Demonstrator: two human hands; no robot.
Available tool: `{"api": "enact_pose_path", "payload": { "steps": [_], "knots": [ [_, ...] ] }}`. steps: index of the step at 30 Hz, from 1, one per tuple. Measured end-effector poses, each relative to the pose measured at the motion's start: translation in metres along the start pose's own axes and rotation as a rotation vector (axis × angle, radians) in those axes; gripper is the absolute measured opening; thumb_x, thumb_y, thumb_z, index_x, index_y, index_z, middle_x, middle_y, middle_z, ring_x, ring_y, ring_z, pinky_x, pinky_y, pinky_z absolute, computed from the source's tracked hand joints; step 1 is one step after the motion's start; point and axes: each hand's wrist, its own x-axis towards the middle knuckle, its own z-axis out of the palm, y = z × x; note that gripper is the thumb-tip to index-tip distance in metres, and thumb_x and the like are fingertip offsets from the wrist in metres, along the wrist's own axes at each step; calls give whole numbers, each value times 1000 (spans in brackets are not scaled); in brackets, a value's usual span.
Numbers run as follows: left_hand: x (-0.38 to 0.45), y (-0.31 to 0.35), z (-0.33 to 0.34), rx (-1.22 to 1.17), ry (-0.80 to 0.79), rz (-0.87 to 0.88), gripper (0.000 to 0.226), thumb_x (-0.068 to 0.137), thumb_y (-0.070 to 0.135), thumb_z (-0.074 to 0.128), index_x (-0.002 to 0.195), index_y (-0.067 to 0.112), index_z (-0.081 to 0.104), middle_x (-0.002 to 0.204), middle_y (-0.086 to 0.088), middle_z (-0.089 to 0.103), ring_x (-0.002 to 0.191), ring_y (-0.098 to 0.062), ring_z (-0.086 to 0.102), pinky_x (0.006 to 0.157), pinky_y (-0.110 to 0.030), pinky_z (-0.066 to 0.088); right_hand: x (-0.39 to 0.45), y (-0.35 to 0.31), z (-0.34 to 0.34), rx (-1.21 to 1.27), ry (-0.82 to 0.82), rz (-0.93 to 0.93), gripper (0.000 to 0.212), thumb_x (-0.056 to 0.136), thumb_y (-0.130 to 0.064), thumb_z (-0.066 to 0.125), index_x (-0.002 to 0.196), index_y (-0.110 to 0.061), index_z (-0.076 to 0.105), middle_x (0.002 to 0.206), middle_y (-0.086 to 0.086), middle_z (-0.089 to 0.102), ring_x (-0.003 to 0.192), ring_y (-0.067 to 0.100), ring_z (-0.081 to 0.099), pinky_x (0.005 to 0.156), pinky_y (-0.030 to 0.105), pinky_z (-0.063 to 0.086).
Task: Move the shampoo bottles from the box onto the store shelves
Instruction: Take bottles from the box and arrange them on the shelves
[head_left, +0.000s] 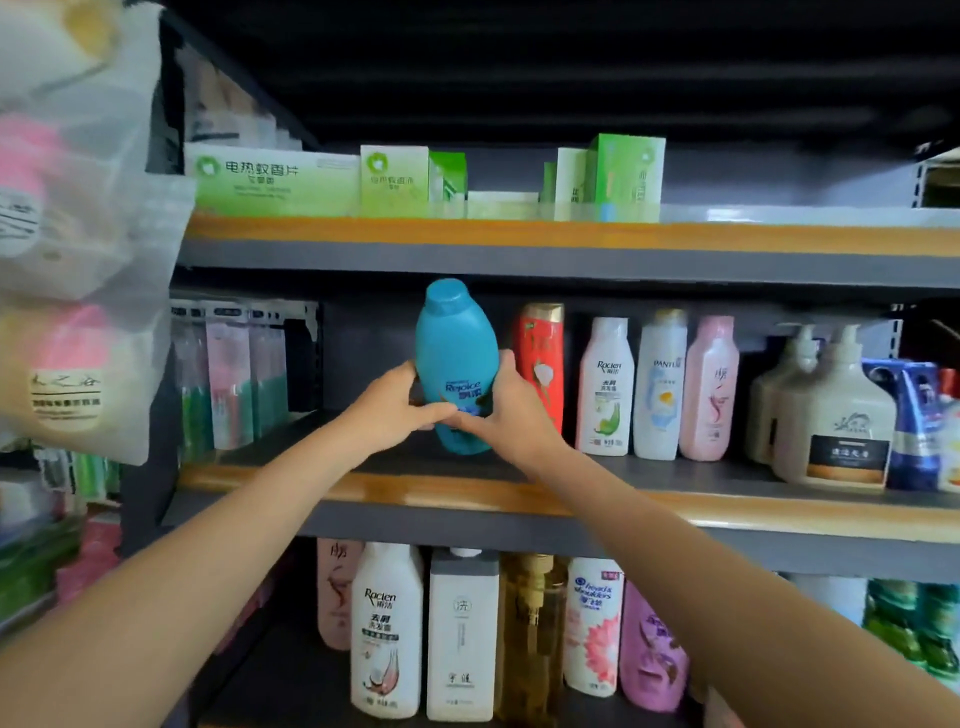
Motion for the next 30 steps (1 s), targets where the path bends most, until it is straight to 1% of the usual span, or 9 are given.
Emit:
{"api": "enact_pose_path", "payload": {
  "steps": [4, 7, 14, 17, 20, 23, 27, 28, 30],
  "knots": [
    [15, -6, 4, -66, -62, -26, 46, 87, 17, 63, 130, 17, 47, 130, 0, 53, 107, -12, 58, 74, -20, 54, 13, 6, -3, -25, -84, 164, 54, 78, -26, 74, 108, -8, 33, 114, 8, 55, 99, 24, 62, 63, 30, 58],
    [30, -4, 12, -100, -46, -91, 39, 90, 15, 59, 127, 14, 46, 127, -4, 56, 108, -15, 57, 77, -25, 53, 25, 4, -6, 97, -134, 368, 51, 80, -21, 73, 105, -10, 29, 123, 11, 51, 100, 29, 63, 50, 25, 55],
    [53, -11, 38, -157, 25, -257, 46, 94, 14, 52, 136, 22, 34, 121, -4, 54, 111, -22, 56, 88, -37, 52, 44, 18, -2, 148, -139, 563, 46, 82, -14, 70, 109, -7, 34, 128, 15, 50, 102, 35, 64, 72, 32, 56],
    [59, -13, 43, -169, 40, -296, 56, 92, 12, 56, 139, 26, 28, 125, -5, 53, 114, -24, 56, 84, -37, 54, 46, 22, -2, -25, -216, 537, 24, 87, -22, 66, 88, -10, 45, 117, 14, 60, 88, 29, 68, 65, 28, 54],
    [68, -17, 48, -145, 48, -315, 59, 88, 11, 61, 136, 26, 31, 128, -5, 53, 115, -25, 54, 86, -40, 55, 48, 27, 0, -369, -298, 436, 38, 91, -31, 59, 68, -15, 33, 106, 14, 63, 92, 28, 66, 58, 21, 45],
    [75, -17, 53, -102, 77, -325, 59, 87, 9, 60, 135, 25, 31, 128, -6, 53, 114, -26, 55, 86, -42, 55, 55, 34, 6, -570, -270, 366, 31, 95, -22, 51, 70, -15, 34, 117, 13, 62, 105, 31, 62, 77, 30, 51],
    [82, -19, 57, -37, 98, -338, 57, 86, 9, 59, 135, 24, 33, 124, -7, 55, 109, -28, 57, 87, -42, 54, 58, 37, 12, -697, -207, 353, 9, 93, -9, 50, 99, -4, 53, 119, 16, 61, 110, 30, 60, 79, 32, 48],
    [83, -20, 57, 1, 107, -336, 57, 86, 12, 60, 135, 24, 33, 124, -8, 55, 108, -28, 58, 88, -42, 54, 56, 36, 10, -693, -234, 362, 4, 91, -7, 53, 92, -3, 52, 117, 16, 62, 110, 29, 60, 80, 31, 48],
    [80, -20, 54, 121, 114, -335, 59, 87, 18, 60, 137, 24, 30, 128, -11, 52, 111, -30, 55, 93, -42, 50, 55, 38, 5, -645, -262, 372, 27, 86, -2, 60, 69, -7, 39, 108, 16, 68, 104, 28, 64, 69, 27, 49]
  ]
}}
